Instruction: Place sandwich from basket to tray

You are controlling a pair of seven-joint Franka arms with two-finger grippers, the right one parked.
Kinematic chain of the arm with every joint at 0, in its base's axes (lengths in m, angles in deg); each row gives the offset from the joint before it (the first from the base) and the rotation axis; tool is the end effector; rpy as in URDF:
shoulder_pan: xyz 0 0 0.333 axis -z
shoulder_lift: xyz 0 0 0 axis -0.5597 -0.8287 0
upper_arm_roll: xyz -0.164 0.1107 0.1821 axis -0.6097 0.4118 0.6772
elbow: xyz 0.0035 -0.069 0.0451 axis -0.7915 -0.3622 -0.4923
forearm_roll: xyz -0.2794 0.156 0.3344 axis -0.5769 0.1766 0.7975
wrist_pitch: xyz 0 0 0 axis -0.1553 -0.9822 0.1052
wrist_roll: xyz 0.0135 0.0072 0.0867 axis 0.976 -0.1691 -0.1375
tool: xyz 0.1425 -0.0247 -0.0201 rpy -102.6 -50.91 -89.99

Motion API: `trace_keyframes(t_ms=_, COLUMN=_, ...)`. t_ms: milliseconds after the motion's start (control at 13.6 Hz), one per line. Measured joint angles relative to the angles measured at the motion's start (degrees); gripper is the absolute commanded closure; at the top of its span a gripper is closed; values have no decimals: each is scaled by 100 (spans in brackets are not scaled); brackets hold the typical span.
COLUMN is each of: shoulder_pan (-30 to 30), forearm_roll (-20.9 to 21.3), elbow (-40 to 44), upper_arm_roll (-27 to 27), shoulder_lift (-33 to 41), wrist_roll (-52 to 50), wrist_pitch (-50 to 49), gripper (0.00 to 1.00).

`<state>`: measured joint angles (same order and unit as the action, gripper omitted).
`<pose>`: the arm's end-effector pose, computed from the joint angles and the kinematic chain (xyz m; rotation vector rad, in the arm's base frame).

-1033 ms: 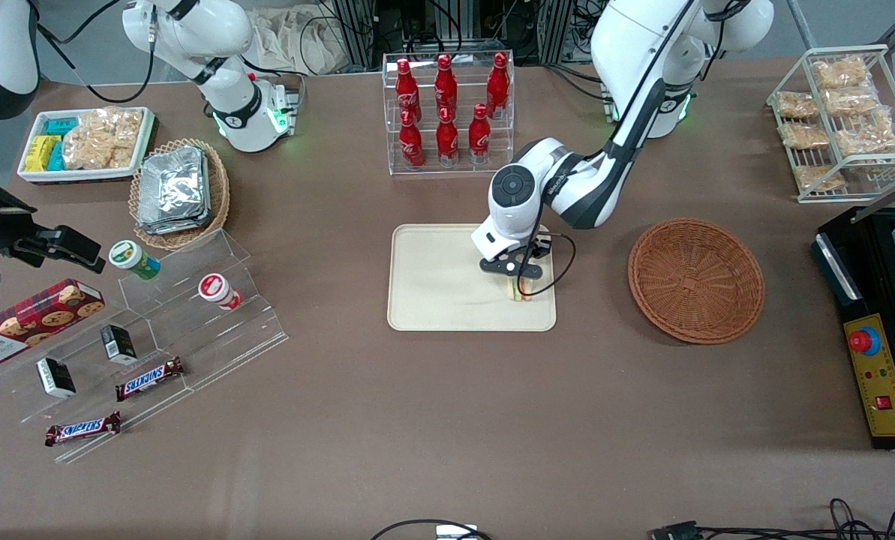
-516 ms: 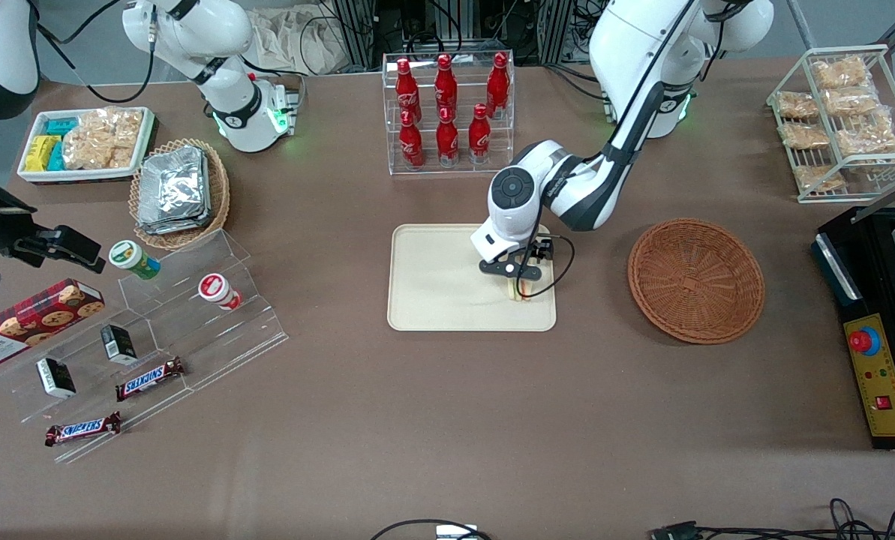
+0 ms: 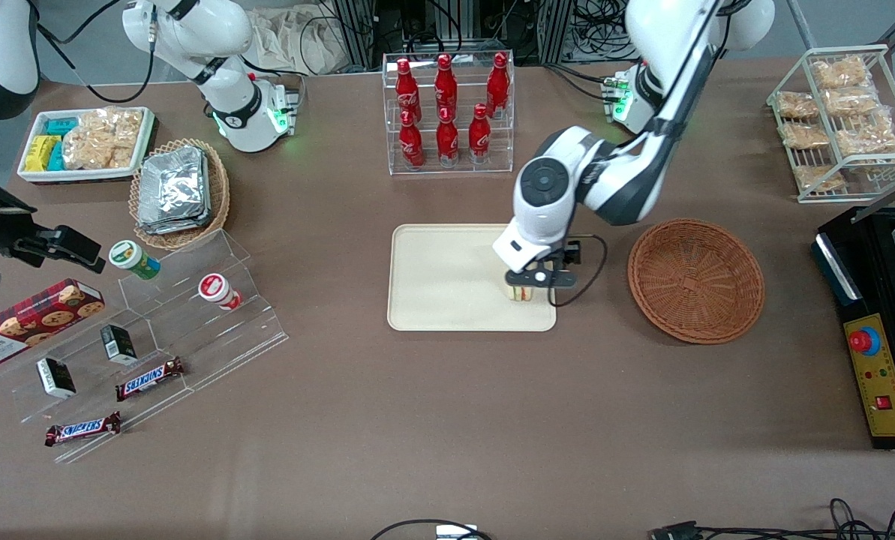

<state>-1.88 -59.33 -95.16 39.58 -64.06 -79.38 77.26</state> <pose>0.5353 -0.3609 0.2055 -3.0425 0.0721 0.0416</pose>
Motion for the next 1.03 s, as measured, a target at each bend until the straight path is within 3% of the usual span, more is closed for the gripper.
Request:
trace_keyframes(t_ms=516, shoulder_pan=-1079, forearm_roll=-145, elbow=553, upper_arm_roll=20, shoulder_lift=588, wrist_roll=110, wrist_pitch=-893, gripper=0)
trace_keyframes(t_ms=1033, shoulder_pan=-2393, forearm_roll=-549, elbow=1705, upper_arm_roll=35, shoulder_lift=740, wrist_roll=2009, wrist_pitch=-2537, gripper=0)
